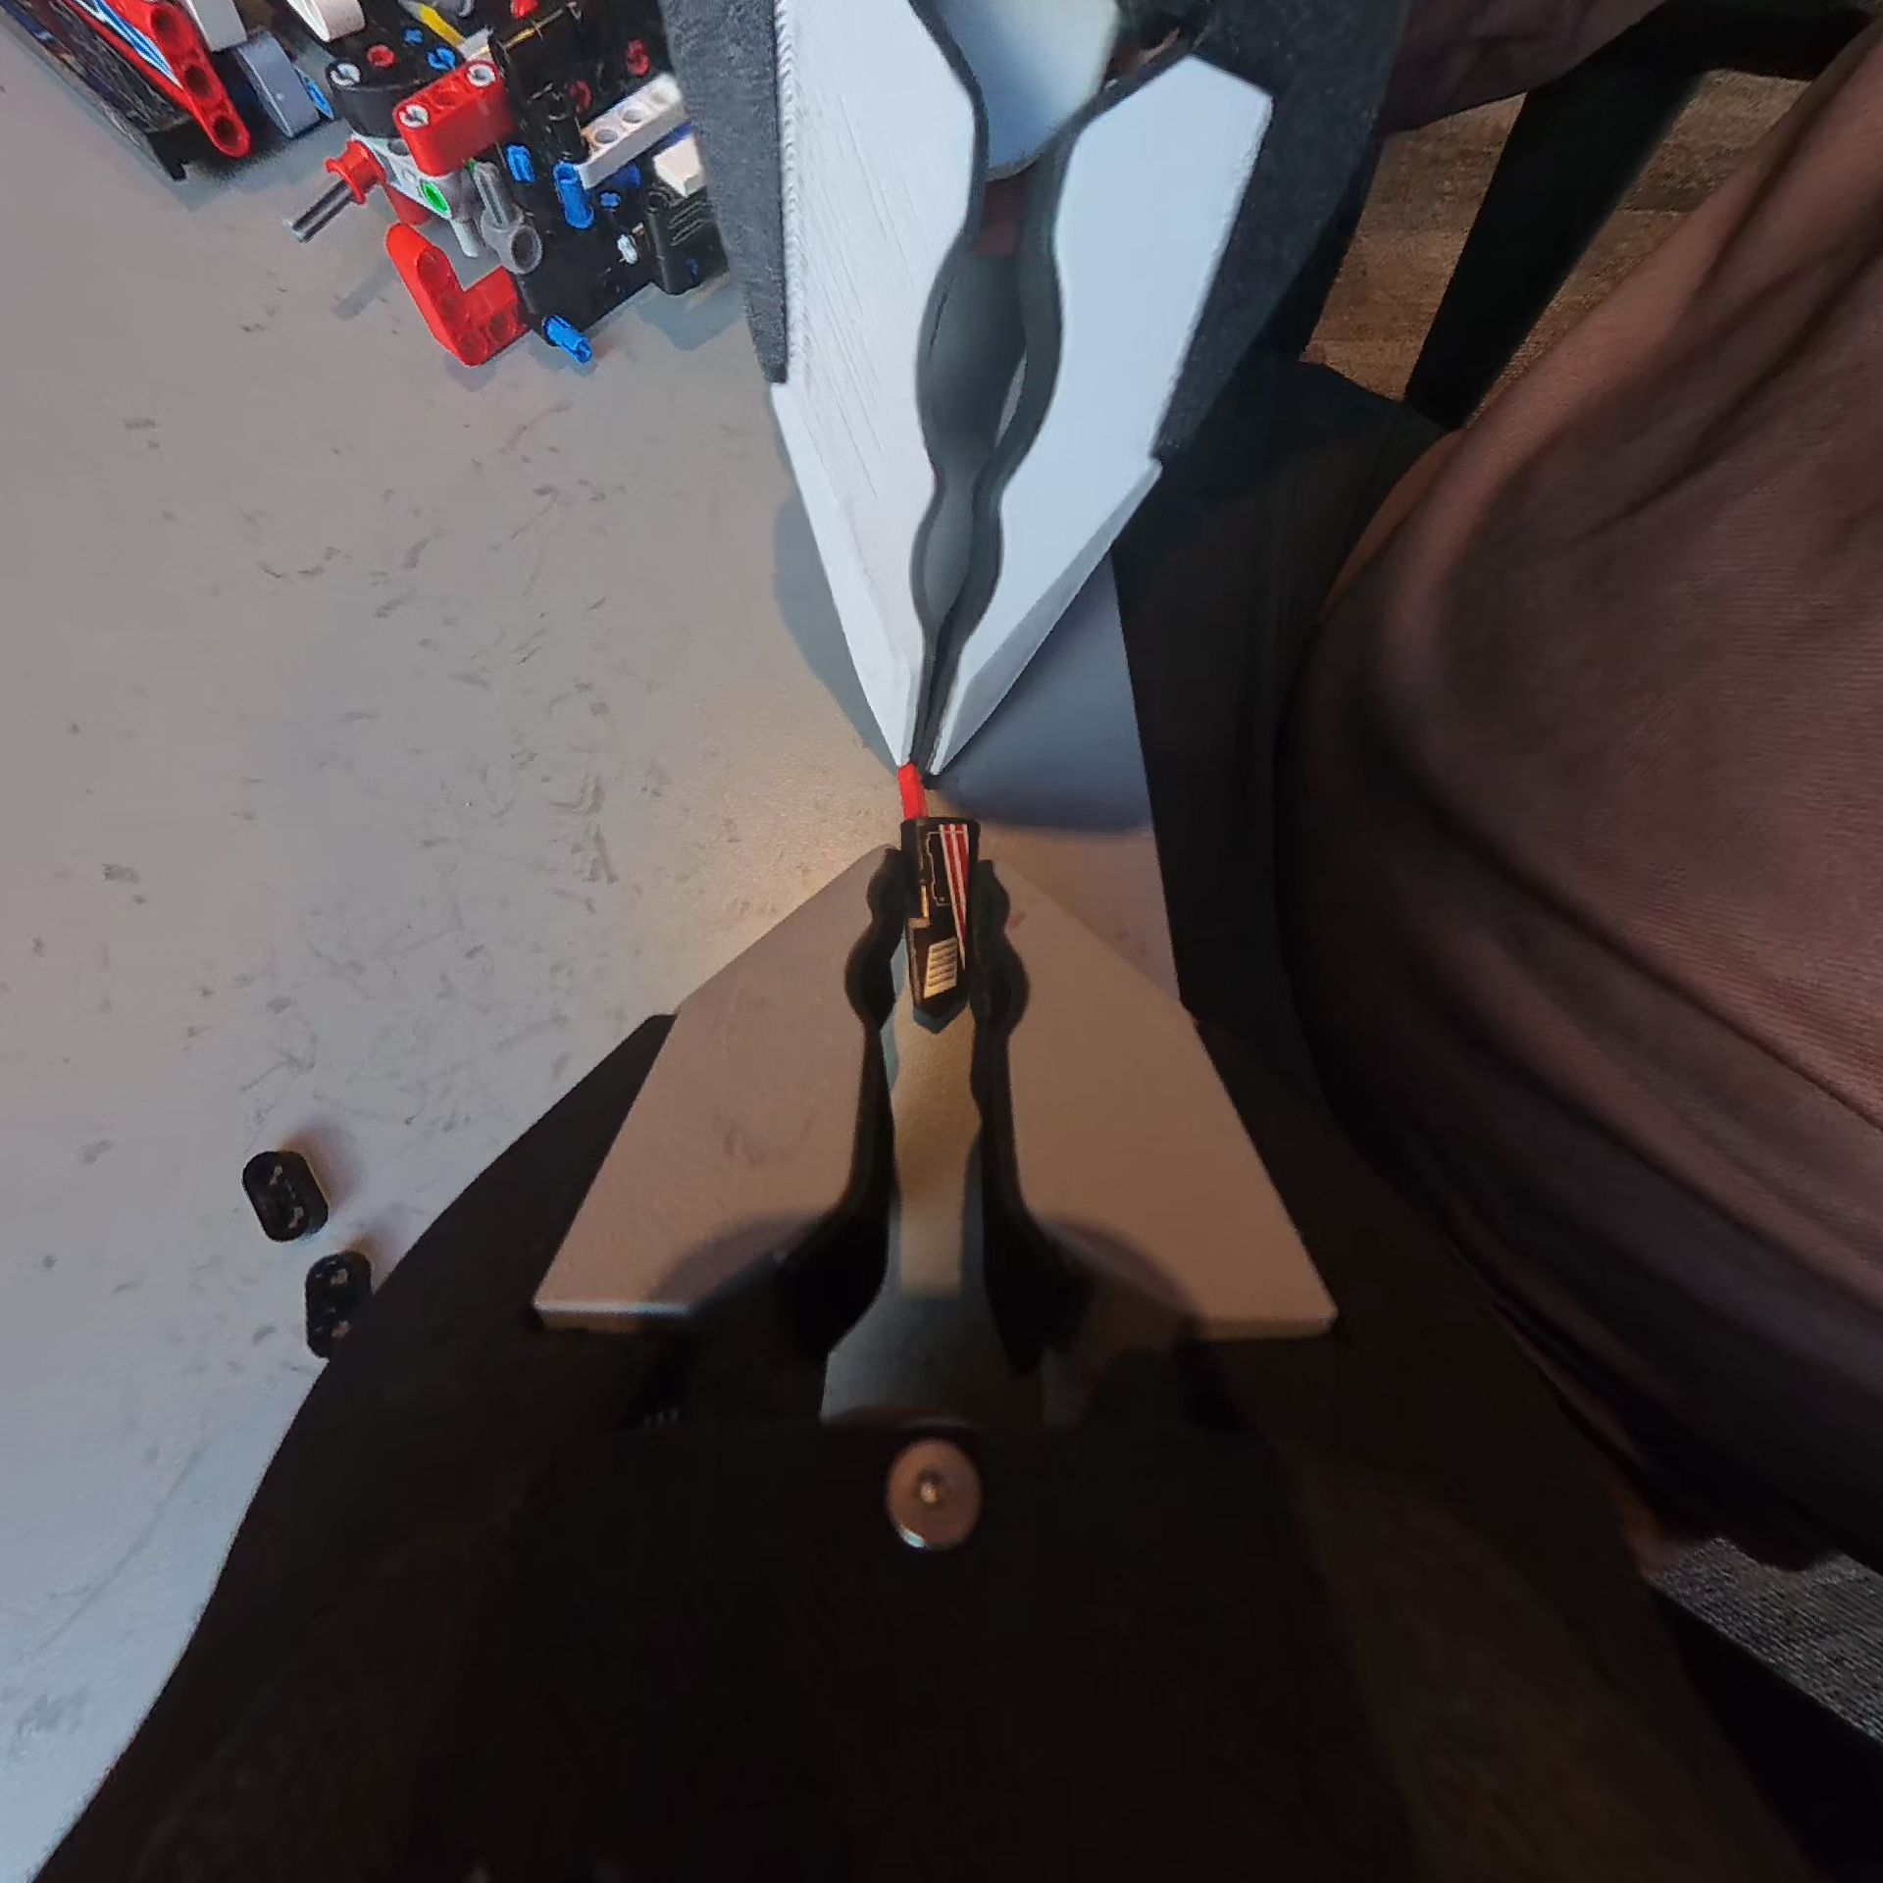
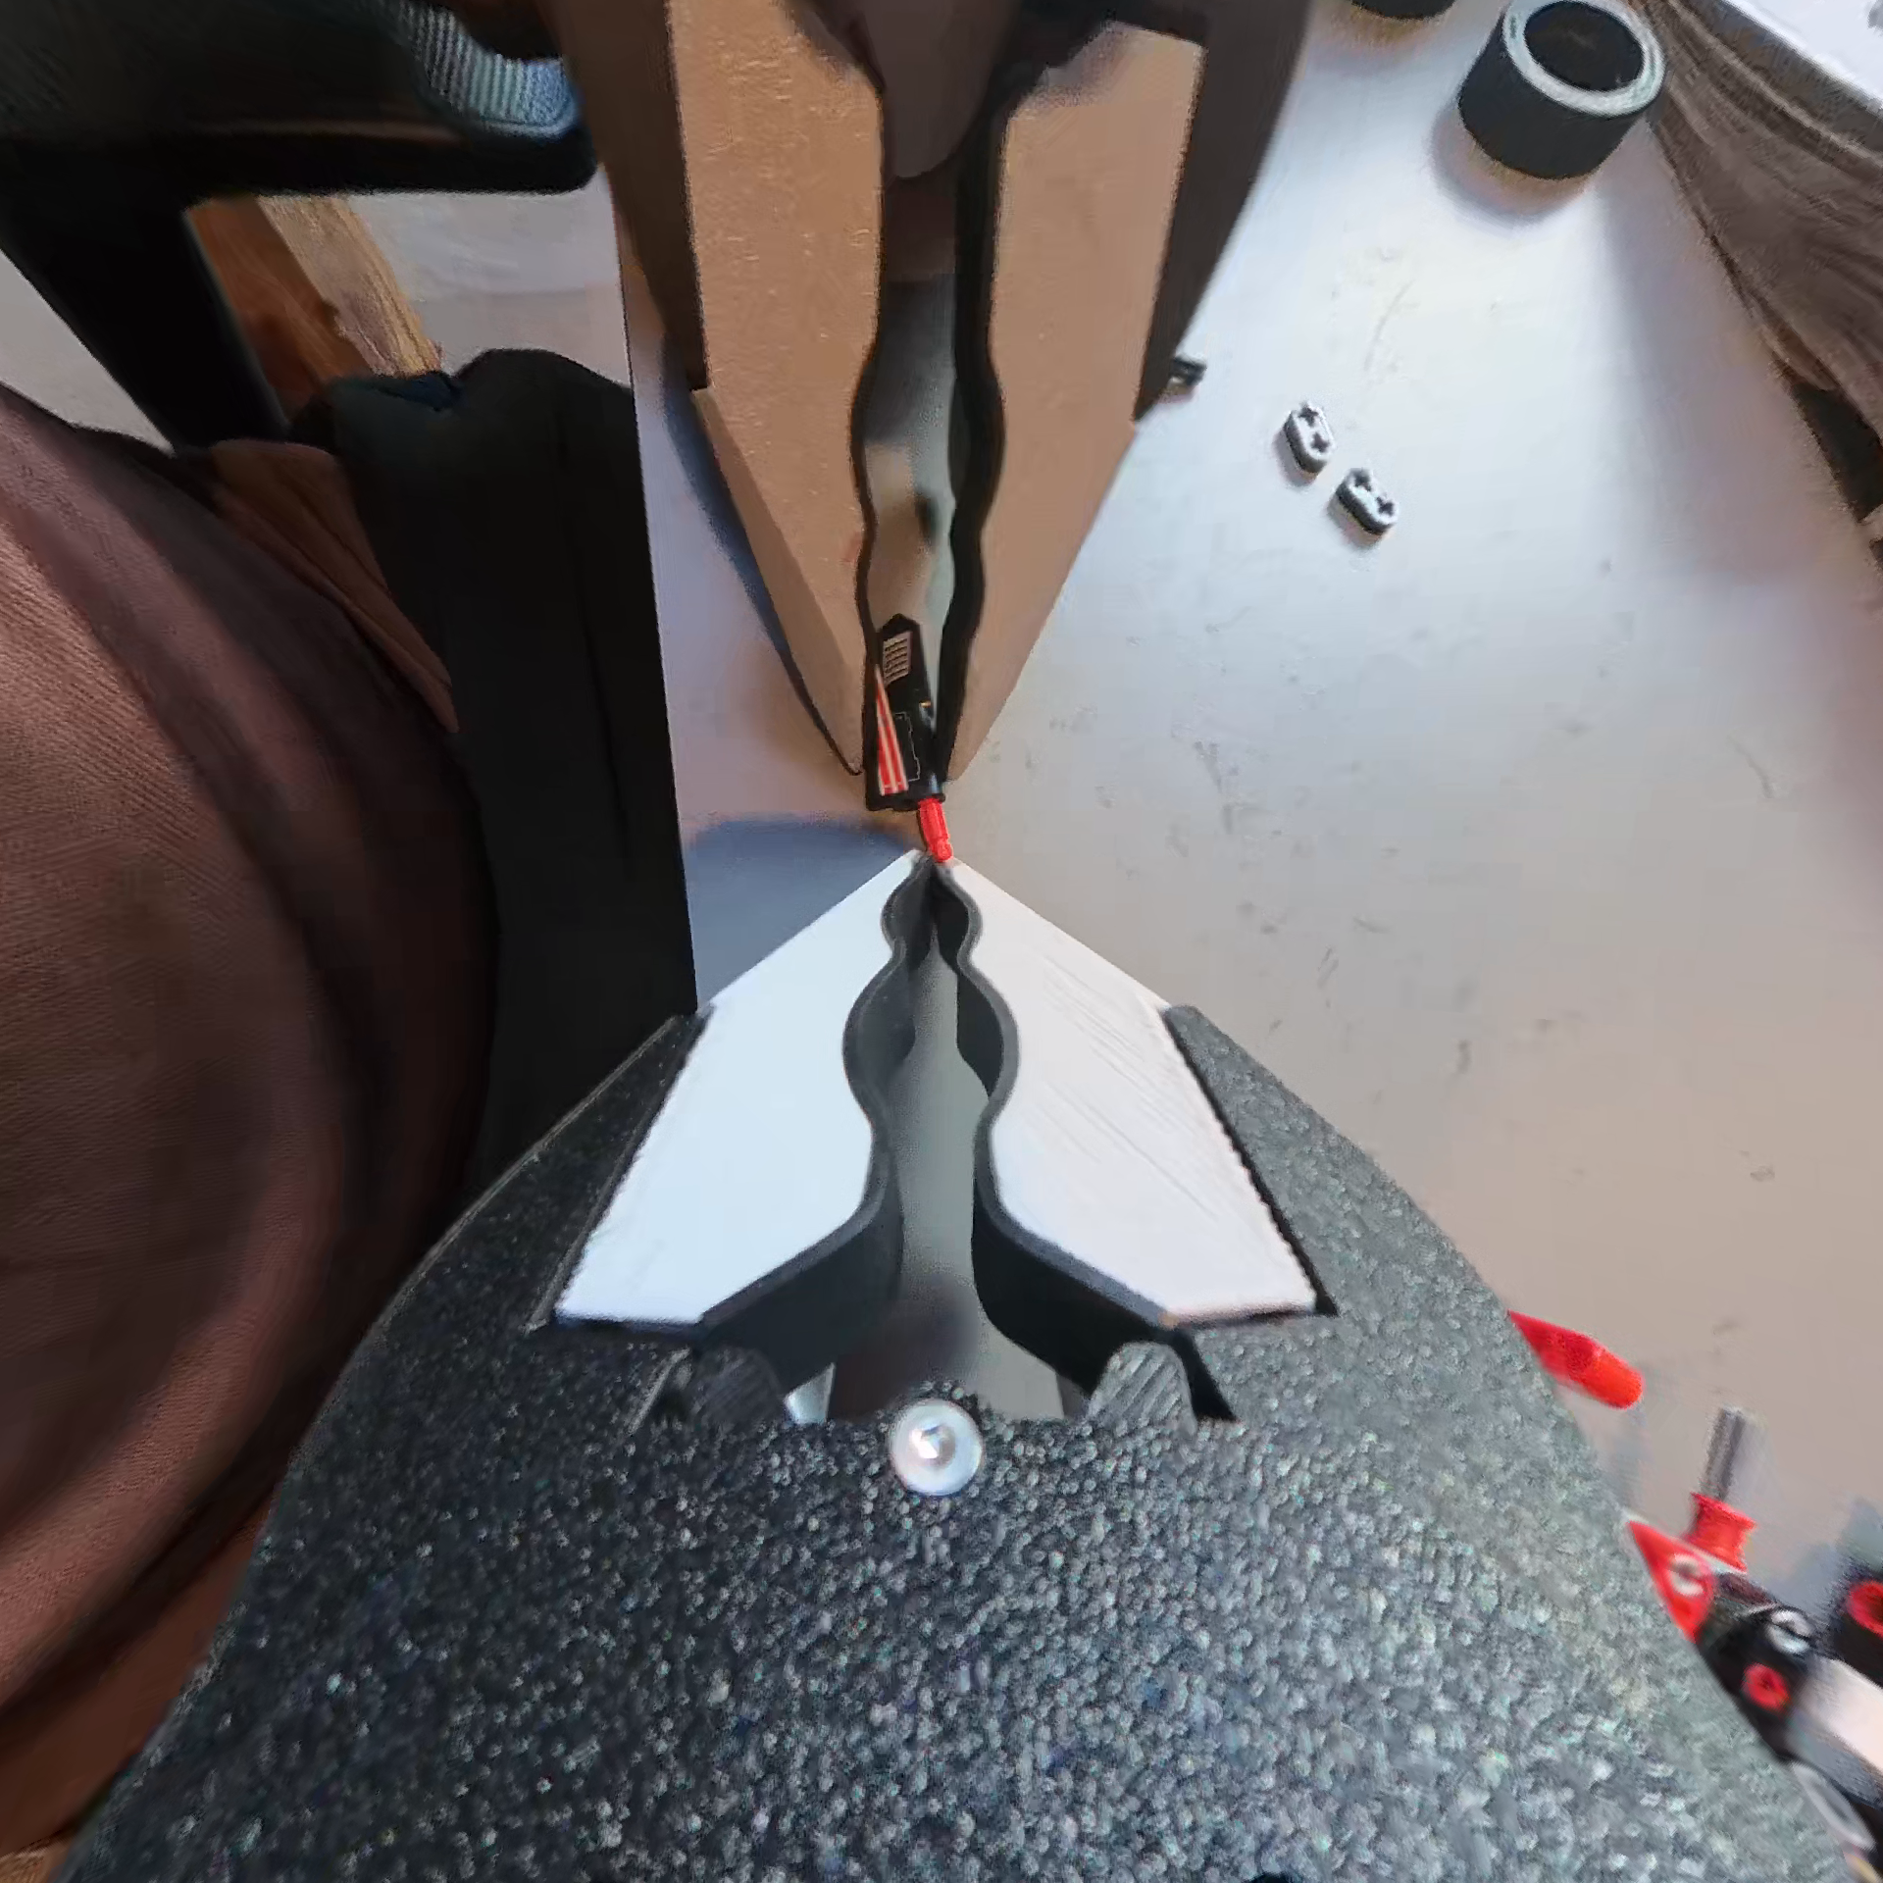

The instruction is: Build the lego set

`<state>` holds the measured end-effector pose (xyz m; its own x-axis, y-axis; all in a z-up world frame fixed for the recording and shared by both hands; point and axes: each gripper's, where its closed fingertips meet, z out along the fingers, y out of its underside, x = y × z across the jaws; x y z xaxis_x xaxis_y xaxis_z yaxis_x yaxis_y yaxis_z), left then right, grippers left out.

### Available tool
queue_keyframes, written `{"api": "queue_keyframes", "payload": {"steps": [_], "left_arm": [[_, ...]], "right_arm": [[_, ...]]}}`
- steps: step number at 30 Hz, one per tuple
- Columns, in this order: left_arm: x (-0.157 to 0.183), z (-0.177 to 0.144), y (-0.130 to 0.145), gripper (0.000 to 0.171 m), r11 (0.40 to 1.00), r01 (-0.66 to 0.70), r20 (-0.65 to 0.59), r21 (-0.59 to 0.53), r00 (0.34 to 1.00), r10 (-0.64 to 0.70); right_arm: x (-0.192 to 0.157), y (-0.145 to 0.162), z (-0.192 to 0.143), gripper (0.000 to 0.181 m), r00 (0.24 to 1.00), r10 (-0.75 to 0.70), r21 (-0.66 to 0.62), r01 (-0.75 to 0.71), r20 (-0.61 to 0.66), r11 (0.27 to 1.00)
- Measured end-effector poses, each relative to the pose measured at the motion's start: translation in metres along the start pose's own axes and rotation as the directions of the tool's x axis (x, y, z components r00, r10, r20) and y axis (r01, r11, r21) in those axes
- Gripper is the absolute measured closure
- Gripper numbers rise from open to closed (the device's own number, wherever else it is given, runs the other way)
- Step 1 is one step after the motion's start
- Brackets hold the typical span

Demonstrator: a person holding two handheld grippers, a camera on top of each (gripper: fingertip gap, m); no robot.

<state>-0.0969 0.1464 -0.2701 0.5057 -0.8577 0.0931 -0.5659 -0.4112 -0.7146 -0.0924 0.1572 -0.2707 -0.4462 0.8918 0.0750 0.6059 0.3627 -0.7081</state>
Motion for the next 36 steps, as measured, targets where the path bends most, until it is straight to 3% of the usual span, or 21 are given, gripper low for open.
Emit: {"api": "queue_keyframes", "payload": {"steps": [4,7,10,14,18,23,27,30,33,36], "left_arm": [[-0.007,-0.001,-0.004,0.161,0.996,-0.086,0.128,0.015,0.988,0.083],[-0.015,-0.013,-0.022,0.161,0.979,-0.166,0.283,0.119,0.951,0.127],[-0.027,-0.033,-0.044,0.161,0.946,-0.216,0.473,0.243,0.878,0.079],[-0.022,-0.051,-0.072,0.161,0.874,-0.392,0.661,0.287,0.741,0.115],[-0.011,-0.060,-0.089,0.161,0.815,-0.530,0.773,0.235,0.610,0.174],[-0.005,-0.062,-0.098,0.161,0.773,-0.584,0.798,0.247,0.575,0.180],[-0.005,-0.060,-0.097,0.161,0.773,-0.558,0.773,0.301,0.618,0.144],[-0.008,-0.061,-0.091,0.142,0.794,-0.491,0.723,0.359,0.684,0.097],[-0.006,-0.055,-0.082,0.143,0.826,-0.373,0.572,0.422,0.816,0.077],[-0.001,-0.051,-0.076,0.155,0.852,-0.244,0.382,0.464,0.923,0.056]], "right_arm": [[0.007,-0.004,-0.006,0.181,0.994,0.107,0.059,-0.107,-0.006,0.993],[0.014,-0.020,-0.025,0.164,0.979,0.205,0.212,-0.202,0.008,0.956],[0.018,-0.040,-0.047,0.154,0.934,0.337,0.382,-0.357,0.122,0.852],[0.017,-0.057,-0.056,0.153,0.858,0.429,0.452,-0.513,0.282,0.729],[0.015,-0.075,-0.068,0.161,0.856,0.411,0.526,-0.518,0.315,0.675],[0.014,-0.081,-0.076,0.174,0.897,0.375,0.566,-0.438,0.233,0.698],[0.013,-0.080,-0.076,0.174,0.923,0.341,0.545,-0.382,0.180,0.746],[0.010,-0.081,-0.077,0.174,0.963,0.257,0.536,-0.257,0.075,0.804],[0.006,-0.081,-0.077,0.174,0.981,0.193,0.523,-0.175,0.021,0.834],[0.000,-0.080,-0.075,0.174,0.991,0.136,0.523,-0.123,0.014,0.844]]}}
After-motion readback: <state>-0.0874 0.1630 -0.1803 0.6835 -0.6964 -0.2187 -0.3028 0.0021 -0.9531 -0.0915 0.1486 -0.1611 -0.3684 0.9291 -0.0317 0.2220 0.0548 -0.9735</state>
